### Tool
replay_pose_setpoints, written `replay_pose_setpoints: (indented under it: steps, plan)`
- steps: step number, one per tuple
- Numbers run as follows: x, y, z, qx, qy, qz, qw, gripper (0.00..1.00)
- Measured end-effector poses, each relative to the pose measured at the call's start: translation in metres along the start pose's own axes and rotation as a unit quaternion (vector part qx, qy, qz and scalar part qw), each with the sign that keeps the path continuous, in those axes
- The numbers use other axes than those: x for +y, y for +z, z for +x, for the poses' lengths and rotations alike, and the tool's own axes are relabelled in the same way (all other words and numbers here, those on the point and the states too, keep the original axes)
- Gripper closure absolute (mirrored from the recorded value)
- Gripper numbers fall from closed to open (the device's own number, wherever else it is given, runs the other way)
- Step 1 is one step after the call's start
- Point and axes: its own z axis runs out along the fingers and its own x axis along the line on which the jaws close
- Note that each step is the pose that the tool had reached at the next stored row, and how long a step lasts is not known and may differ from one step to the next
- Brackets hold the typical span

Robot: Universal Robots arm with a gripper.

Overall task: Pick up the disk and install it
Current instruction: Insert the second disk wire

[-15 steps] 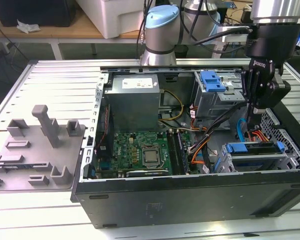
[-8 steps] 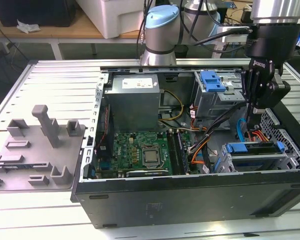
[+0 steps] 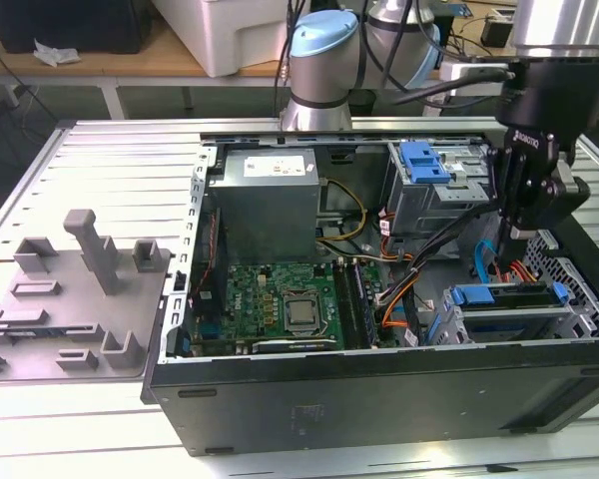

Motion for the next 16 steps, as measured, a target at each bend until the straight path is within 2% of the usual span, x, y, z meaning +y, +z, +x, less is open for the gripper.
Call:
replay_pose_setpoints:
  steps: [5,6,7,12,16]
  plan:
    - [-0.0044,0.0030,0.0081,-0.0102,0.000,-0.0009,0.9999,0.84]
    - [-0.0057,0.0040,0.0104,-0.0184,0.000,-0.0017,0.9998,0.84]
    - [-0.0059,0.0042,0.0113,-0.0209,0.000,-0.0019,0.9998,0.84]
    - [-0.0060,0.0043,0.0118,-0.0215,0.000,-0.0019,0.9998,0.84]
    - [-0.0064,0.0058,0.0157,-0.0272,0.000,-0.0025,0.9996,0.84]
